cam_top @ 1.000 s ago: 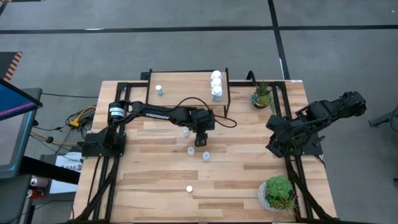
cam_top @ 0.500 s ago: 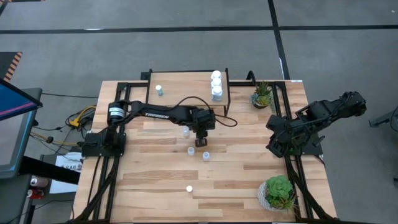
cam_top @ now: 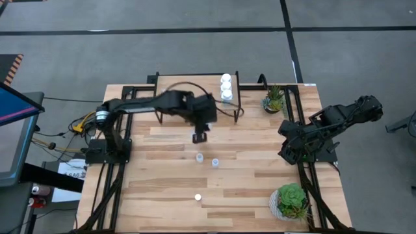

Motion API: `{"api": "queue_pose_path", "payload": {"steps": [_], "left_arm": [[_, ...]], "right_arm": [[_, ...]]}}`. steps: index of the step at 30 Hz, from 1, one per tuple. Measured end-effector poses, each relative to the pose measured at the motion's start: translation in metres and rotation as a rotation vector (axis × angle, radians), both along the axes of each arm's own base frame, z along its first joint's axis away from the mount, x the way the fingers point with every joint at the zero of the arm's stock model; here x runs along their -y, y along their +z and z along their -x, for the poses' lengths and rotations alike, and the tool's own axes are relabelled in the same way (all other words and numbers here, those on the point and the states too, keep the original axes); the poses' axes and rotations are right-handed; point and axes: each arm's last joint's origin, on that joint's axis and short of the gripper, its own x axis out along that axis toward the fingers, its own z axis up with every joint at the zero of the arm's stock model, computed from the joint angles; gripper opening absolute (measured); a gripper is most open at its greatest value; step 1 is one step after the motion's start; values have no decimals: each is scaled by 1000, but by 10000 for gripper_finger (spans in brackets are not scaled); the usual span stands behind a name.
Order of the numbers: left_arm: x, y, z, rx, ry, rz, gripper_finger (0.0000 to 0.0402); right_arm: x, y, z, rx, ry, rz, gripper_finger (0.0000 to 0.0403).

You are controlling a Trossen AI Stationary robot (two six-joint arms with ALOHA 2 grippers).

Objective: Pick and place medicine bottles onto shelf by color
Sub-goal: Put the yellow pill bottle on the shelf

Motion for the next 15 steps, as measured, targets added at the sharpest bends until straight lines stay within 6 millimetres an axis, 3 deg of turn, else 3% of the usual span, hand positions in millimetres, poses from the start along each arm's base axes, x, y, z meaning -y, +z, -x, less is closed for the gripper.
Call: {"api": "queue_pose_path", "payload": {"steps": [6,15], "left_arm": [[-19,38,38,17,70,-28,85],[-61,47,74,-81,199,-59,86]], "right_arm": [[0,0,0,1,0,0,270],[0,0,-1,6,0,-3,270]]}}
